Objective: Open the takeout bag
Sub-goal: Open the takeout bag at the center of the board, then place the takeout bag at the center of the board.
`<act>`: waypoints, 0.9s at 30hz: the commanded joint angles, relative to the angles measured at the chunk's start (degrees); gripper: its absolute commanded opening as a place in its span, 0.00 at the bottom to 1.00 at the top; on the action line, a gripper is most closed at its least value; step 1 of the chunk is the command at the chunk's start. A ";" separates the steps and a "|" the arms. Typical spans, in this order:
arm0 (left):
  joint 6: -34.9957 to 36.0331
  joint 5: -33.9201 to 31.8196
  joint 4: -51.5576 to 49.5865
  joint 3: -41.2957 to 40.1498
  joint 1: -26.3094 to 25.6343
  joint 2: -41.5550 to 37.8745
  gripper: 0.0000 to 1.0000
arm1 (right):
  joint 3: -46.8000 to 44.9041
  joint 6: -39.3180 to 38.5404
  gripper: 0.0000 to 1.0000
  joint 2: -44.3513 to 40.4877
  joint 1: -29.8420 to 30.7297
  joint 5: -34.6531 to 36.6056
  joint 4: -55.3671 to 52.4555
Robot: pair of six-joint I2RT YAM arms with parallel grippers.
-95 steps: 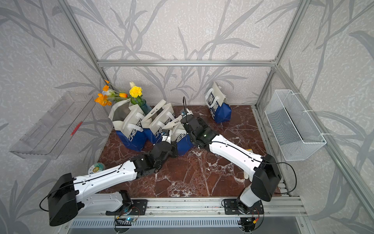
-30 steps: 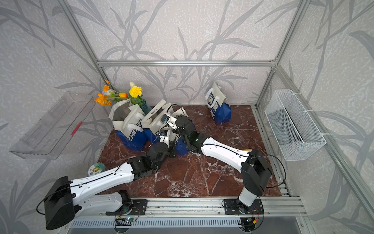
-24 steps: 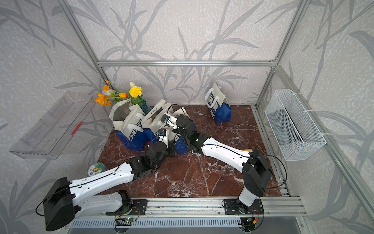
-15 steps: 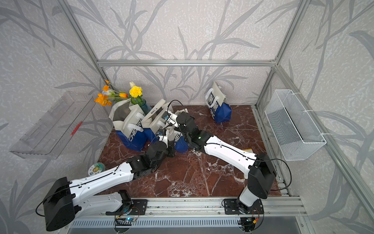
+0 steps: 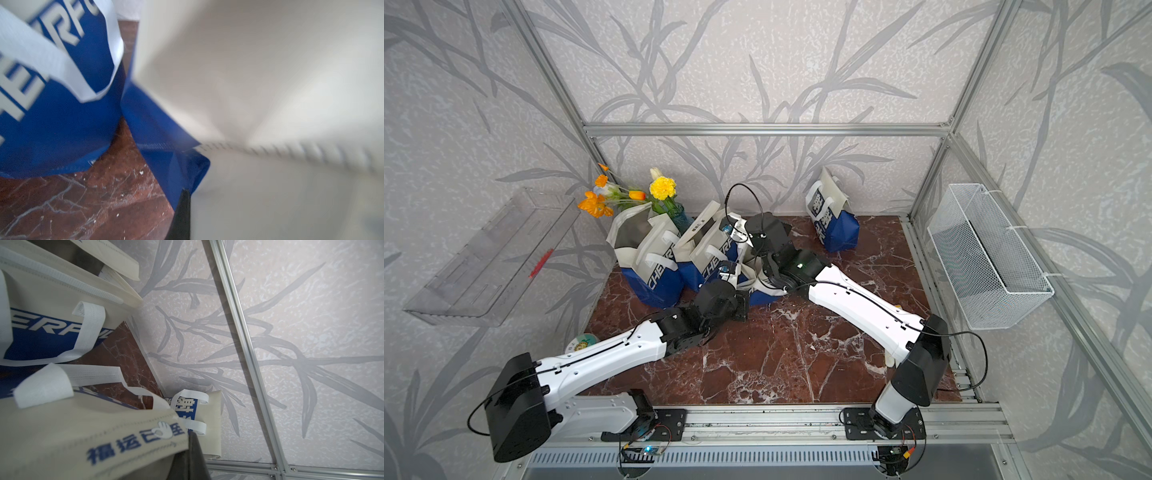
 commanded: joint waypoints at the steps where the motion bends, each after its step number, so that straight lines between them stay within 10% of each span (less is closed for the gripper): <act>1: 1.01 2.77 -9.37 0.32 0.18 1.35 0.00 | 5.43 -1.64 0.00 -0.05 -0.78 3.23 -0.71; 5: 0.63 2.06 -9.92 0.10 0.21 0.20 0.00 | 10.37 3.60 0.00 1.02 -0.94 0.53 -9.63; 12: -1.04 -1.35 -3.90 0.24 0.26 -2.04 0.00 | 7.83 18.63 0.54 -3.64 -0.98 -11.53 -17.71; 27: -4.51 -12.11 16.32 10.71 2.80 13.96 0.00 | -16.45 29.54 0.59 -21.60 -1.33 -4.40 -8.71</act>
